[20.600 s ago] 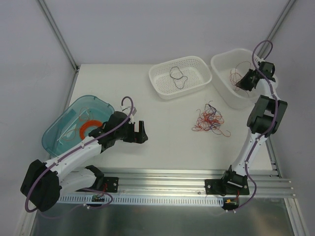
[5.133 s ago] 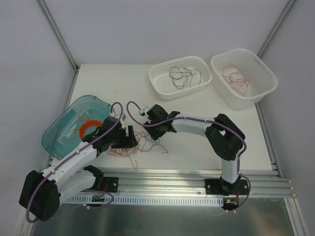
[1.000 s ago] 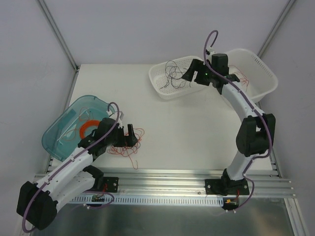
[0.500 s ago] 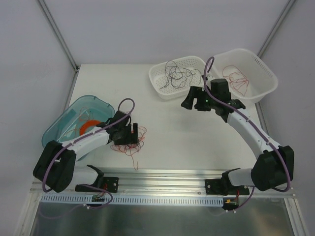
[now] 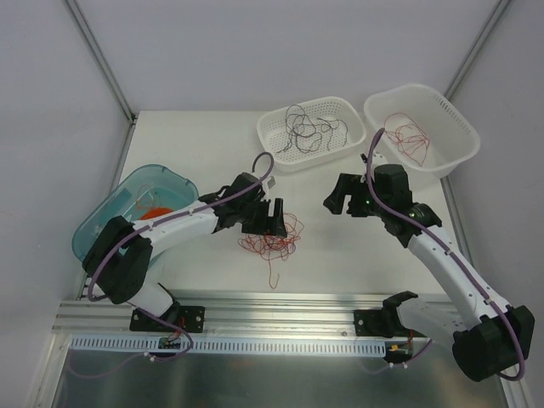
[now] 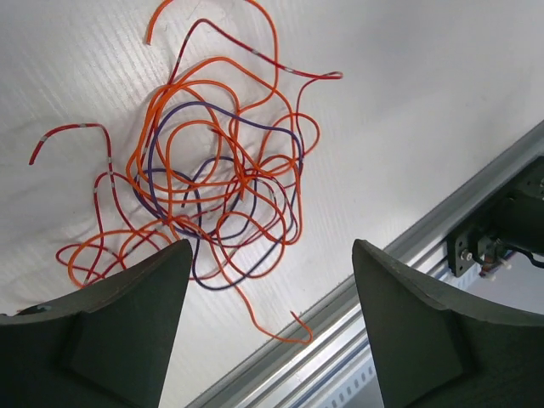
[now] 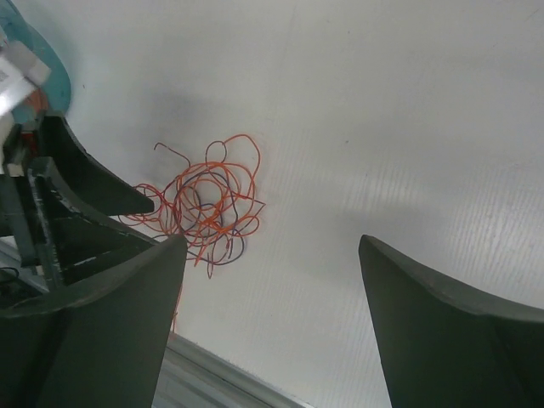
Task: Untangle the cables
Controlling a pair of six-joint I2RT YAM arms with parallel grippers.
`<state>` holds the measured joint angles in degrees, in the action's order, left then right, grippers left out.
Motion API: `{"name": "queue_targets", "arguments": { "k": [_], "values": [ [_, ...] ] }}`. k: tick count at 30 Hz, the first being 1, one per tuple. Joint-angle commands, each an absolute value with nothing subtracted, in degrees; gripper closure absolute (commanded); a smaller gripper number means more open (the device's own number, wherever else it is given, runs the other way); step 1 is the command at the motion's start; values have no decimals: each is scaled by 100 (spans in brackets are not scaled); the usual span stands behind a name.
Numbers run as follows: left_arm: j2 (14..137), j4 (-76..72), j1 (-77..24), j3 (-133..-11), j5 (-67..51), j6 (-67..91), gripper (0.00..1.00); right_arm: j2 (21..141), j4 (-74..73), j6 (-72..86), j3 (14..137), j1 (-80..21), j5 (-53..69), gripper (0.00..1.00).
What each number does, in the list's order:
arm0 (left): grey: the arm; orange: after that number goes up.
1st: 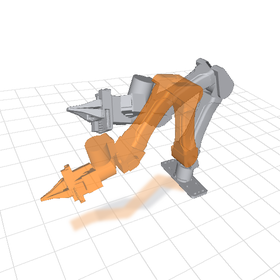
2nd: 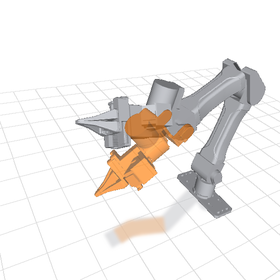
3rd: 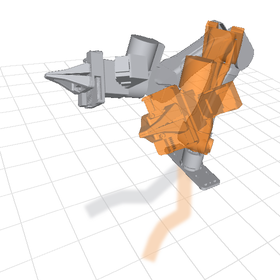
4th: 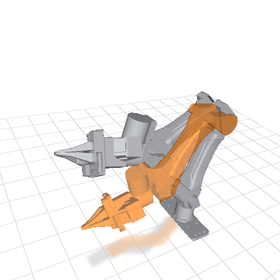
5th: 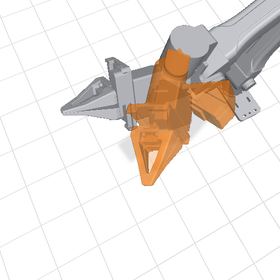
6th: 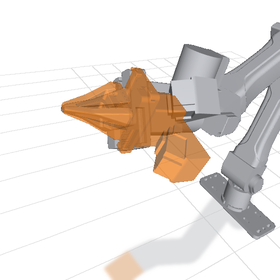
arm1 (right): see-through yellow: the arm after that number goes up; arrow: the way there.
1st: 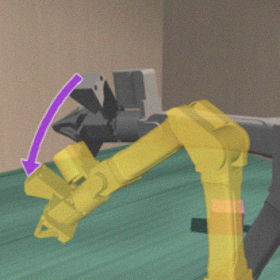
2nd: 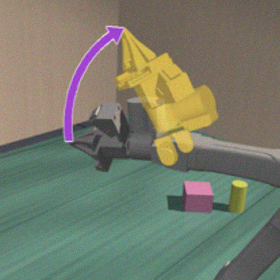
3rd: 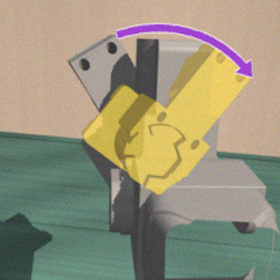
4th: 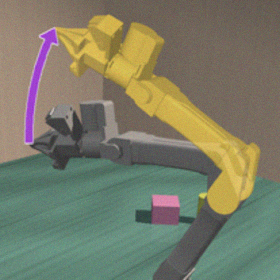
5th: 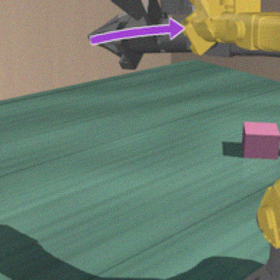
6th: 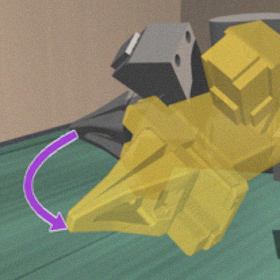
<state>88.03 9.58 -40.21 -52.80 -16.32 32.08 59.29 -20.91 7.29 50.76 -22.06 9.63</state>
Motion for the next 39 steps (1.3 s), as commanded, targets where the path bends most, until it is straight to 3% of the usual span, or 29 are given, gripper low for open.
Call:
{"name": "queue_targets", "arguments": {
  "k": [1,8,15,22,32,39],
  "values": [
    [8061,888,-4008,-5152,-1346,2980,23,5827,-2223,747,4992,-2530,782,14],
    [6857,914,-4008,-4211,-915,2347,23,6318,-2083,292,5132,-3559,931,21],
    [5670,1160,-3929,-3174,-27,2864,31,7566,-2232,-676,5993,-4393,1379,36],
    [5625,1204,-3621,-2760,-193,3603,34,8937,-2250,-1204,6855,-4737,1863,52],
    [6038,1178,-3559,-2944,-237,3718,34,9914,-2049,-1371,7005,-4957,2276,55],
    [6301,1125,-3551,-3093,-281,3744,34,10072,-1890,-1371,6900,-5001,2285,62]
  ]
}}
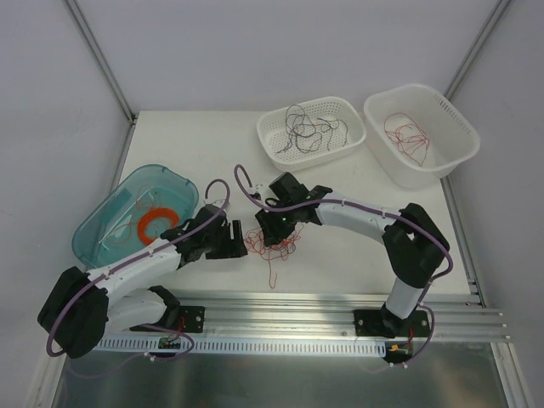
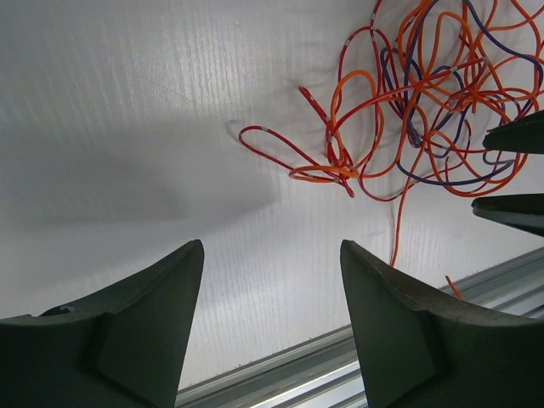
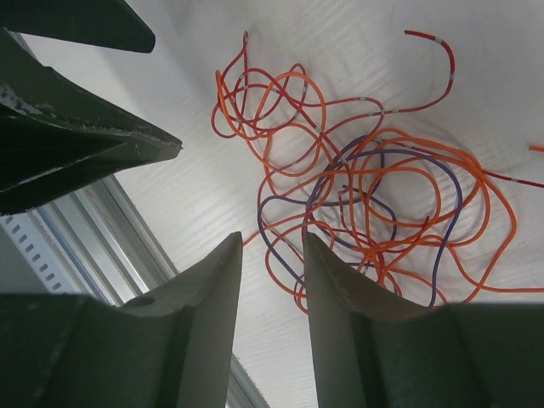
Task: Untangle the cables
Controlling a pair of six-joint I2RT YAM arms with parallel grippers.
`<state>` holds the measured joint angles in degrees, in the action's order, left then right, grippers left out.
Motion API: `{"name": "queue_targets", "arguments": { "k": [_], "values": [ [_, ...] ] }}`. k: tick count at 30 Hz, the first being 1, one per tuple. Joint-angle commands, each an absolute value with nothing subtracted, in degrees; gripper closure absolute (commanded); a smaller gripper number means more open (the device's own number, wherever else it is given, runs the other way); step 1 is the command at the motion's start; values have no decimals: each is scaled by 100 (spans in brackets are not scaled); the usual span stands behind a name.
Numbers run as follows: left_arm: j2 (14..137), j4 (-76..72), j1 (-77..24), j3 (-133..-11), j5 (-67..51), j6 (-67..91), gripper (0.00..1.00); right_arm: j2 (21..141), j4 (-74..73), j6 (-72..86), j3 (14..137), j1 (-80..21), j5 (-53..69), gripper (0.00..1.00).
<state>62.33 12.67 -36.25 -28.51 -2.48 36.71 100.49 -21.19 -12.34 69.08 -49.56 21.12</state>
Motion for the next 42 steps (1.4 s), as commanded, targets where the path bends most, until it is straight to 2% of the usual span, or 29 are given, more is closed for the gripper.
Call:
{"name": "queue_targets", "arguments": {
  "k": [1,6,10,11,15,16,25,30,33,37,40,42],
  "values": [
    [6328,1108,-3551,-3111,-281,3762,34,10098,-1881,-1380,6891,-5001,2294,63],
    [6548,1046,-3560,-3252,-325,3779,34,10178,-1863,-1397,6794,-5010,2312,64],
    [6679,958,-3551,-3322,-299,3788,34,10169,-1881,-1406,6750,-5010,2294,71],
    [6732,941,-3559,-3331,-299,3797,34,10160,-1872,-1406,6733,-5010,2285,73],
    [6899,827,-3551,-3384,-229,3876,34,10011,-1854,-1380,6724,-5010,2250,96],
    [6943,809,-3559,-3401,-202,3919,34,9915,-1863,-1380,6741,-5010,2259,98],
    [7540,361,-3551,-3594,140,4306,37,9387,-2135,-1327,6908,-5010,2408,99],
    [8085,334,-3551,-3770,395,4368,50,8765,-2451,-1371,7101,-5010,2356,99],
    [8296,325,-3551,-3814,448,4377,64,8317,-2890,-1520,7407,-5001,2206,99],
    [8376,334,-3551,-3797,518,4316,88,7779,-3628,-1740,7987,-4922,1908,99],
    [8324,343,-3507,-3727,571,4237,99,7262,-3875,-1784,8409,-4676,1811,99],
    [8262,360,-3428,-3630,580,4210,100,7032,-3972,-1793,8638,-4387,1775,99]
  ]
}}
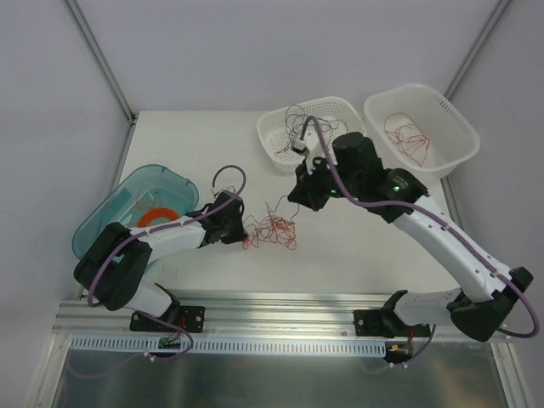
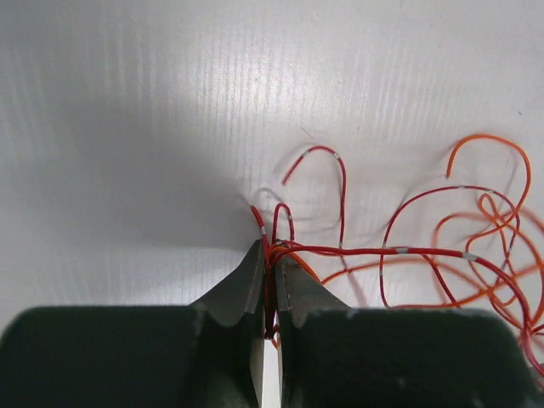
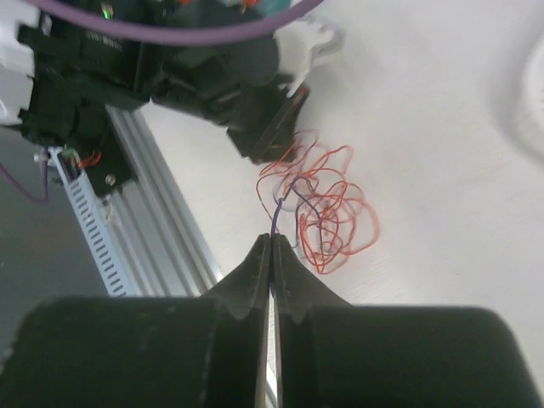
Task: Untangle the cables
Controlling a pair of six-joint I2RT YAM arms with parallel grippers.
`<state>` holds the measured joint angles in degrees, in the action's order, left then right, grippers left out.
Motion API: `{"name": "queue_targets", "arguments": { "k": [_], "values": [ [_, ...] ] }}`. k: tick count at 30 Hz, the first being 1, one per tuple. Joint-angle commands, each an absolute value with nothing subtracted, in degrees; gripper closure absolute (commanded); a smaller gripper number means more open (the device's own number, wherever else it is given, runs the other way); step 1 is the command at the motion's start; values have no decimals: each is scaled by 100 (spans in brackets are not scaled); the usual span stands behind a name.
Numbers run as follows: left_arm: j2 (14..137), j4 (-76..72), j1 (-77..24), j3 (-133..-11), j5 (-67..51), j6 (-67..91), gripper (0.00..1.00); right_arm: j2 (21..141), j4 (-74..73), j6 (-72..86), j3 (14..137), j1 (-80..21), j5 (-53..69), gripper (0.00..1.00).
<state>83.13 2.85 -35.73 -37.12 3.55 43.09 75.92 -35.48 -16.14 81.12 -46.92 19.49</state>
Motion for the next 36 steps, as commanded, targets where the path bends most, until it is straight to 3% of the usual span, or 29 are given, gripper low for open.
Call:
{"name": "queue_targets", "arguments": {
  "k": [1,11,28,32,36],
  "values": [
    [8227,369,-3393,-3595,589,4201,100,6901,-4034,-1784,8744,-4273,1793,99],
    [7383,685,-2892,-3068,747,4052,100,5845,-4157,-1555,9790,-2691,1442,99],
    [6593,1503,-2426,-3006,1301,3876,99,5326,-4078,-1907,10995,-2487,-475,99],
    [6338,1529,-2417,-3181,802,3744,86,5247,-4017,-1767,10374,-2479,-387,99],
    [5829,1626,-2426,-3322,336,3499,60,5168,-3649,-1653,9539,-2479,-413,99]
  ]
}}
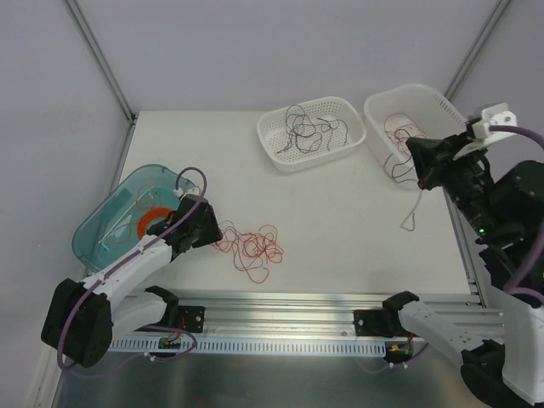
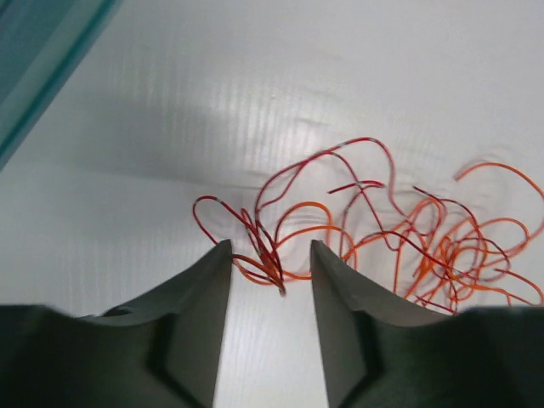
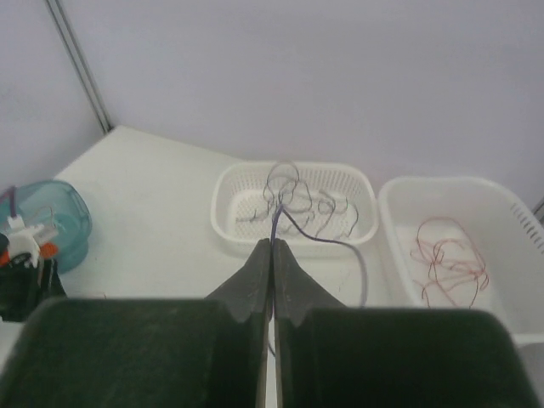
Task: Untangle the cables
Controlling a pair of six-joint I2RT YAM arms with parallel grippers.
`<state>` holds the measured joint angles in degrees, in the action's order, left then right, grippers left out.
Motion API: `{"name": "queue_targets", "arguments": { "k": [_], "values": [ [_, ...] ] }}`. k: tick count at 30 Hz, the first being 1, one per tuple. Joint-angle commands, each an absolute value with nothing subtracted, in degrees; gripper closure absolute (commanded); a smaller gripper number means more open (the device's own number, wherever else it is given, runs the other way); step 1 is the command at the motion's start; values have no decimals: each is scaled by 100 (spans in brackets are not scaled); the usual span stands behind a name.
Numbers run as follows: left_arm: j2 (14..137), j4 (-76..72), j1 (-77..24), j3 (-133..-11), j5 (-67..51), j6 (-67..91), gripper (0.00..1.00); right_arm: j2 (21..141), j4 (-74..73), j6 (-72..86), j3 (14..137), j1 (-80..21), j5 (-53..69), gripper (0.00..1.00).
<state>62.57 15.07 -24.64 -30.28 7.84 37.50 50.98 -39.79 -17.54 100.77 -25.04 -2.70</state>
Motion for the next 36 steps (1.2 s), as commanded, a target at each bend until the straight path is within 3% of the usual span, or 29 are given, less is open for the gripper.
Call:
{"name": "queue_targets", "arguments": {
  "k": [1,6,10,11,14,21,30,36],
  "values": [
    [5723,1669,-2426,-3348,256,3446,54,5177,-3587,-1635,9371,-2479,-422,99],
    [4863,1995,-2417,-3445,-244,2902,41,5431,-3060,-1459,8755,-2435,-151,99],
    [4220,2092,-2426,-3270,-553,2462,23,6062,-2664,-1310,8657,-2399,377,99],
    [4088,2092,-2426,-3217,-571,2330,13,6212,-2593,-1292,8692,-2399,482,99],
    [3552,2101,-2426,-3006,-510,2189,1,6766,-2356,-1283,8929,-2408,720,99],
    [2997,2101,-2426,-2760,-457,2311,1,8084,-1592,-1415,9956,-2320,729,99],
    [3278,2092,-2426,-2760,-440,2566,1,10165,-879,-1196,12108,-2268,1072,99],
    [3419,2100,-2417,-2839,-352,2602,1,11091,-221,-976,12709,-2207,984,99]
  ]
}}
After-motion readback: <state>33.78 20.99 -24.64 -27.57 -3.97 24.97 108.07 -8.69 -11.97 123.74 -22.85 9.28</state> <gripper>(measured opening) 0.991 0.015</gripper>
